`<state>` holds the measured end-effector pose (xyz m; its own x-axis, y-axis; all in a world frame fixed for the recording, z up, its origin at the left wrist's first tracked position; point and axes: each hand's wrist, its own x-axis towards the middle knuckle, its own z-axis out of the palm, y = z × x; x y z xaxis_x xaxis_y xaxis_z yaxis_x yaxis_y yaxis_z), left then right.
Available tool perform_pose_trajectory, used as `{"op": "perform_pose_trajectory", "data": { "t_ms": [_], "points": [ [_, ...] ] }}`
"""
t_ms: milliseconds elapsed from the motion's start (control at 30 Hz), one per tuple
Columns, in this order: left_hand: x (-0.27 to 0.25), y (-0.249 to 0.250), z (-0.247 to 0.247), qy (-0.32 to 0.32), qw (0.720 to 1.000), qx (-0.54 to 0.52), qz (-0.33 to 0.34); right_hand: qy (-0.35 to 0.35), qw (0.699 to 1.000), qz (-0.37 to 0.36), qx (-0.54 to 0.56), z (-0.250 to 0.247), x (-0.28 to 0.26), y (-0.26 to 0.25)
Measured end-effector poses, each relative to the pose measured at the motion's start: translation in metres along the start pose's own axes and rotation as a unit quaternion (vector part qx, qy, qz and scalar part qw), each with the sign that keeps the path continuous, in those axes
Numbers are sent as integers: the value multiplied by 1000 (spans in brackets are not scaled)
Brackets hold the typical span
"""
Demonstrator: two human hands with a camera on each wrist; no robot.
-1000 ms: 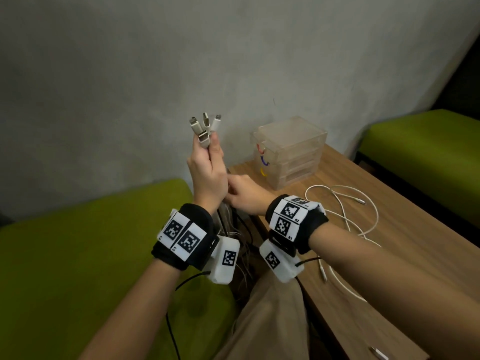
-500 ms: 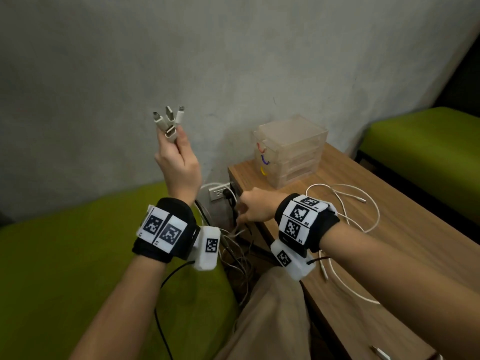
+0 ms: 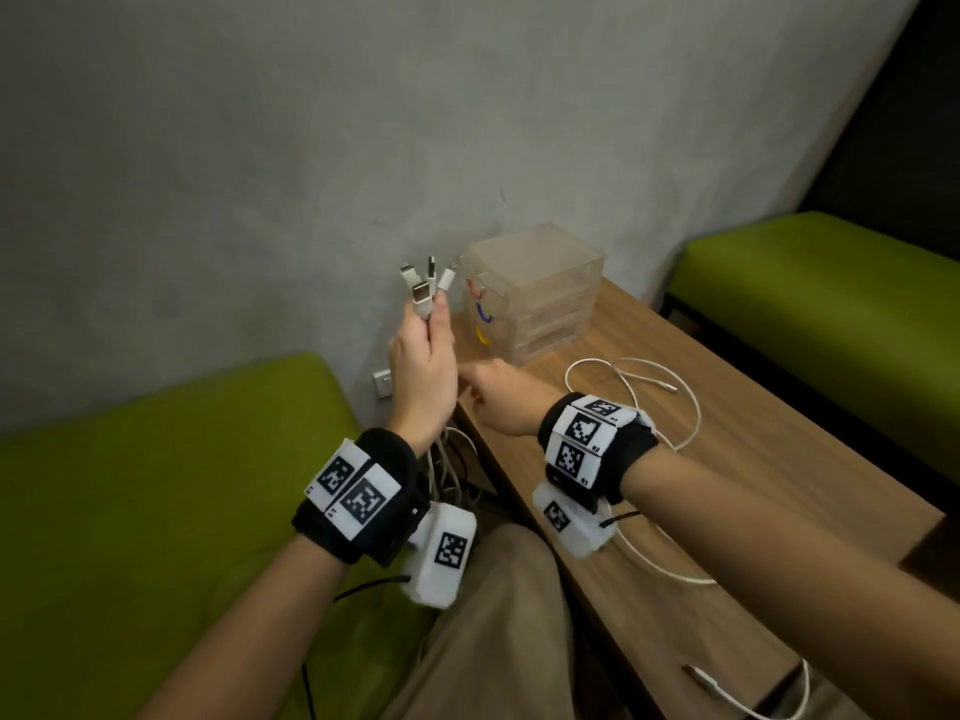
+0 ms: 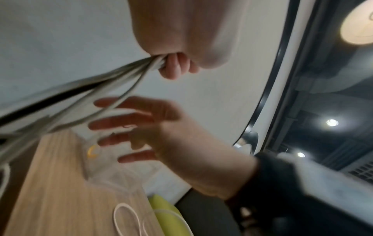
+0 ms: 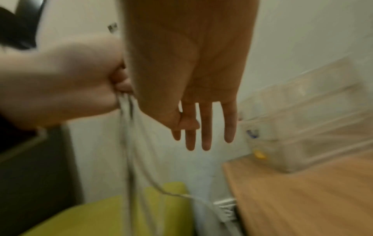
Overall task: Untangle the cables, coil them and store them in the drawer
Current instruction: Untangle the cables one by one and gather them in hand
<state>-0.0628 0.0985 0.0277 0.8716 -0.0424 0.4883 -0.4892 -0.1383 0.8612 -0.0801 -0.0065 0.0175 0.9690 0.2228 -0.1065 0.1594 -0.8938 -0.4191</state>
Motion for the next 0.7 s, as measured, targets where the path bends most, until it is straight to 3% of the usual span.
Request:
{"op": "perform_pose_trajectory", "data": {
  "t_ms": [100,167,233,333,400,600,700],
  "points": [
    [-10,2,21,-55,998,-23,-33,10,991,124,-48,-7,-11,57],
    [-18,5,32,-87,994,-44,-47,8,985,162,-66,-8,-25,85],
    [-24,7,40,-122,989,-57,-54,-66,982,165,-61,-4,-39,99],
    [-32,6,50,-163,983,-56,-58,-225,956,170,-85,11,-54,103],
    [-37,4,54,-177,980,-59,-73,-272,943,151,-122,20,-57,101],
    [-47,1,53,-204,967,-88,-121,-267,946,111,-149,35,-58,97],
    [-47,-5,49,-219,964,-97,-119,-185,972,64,-132,38,-63,101]
  ]
}}
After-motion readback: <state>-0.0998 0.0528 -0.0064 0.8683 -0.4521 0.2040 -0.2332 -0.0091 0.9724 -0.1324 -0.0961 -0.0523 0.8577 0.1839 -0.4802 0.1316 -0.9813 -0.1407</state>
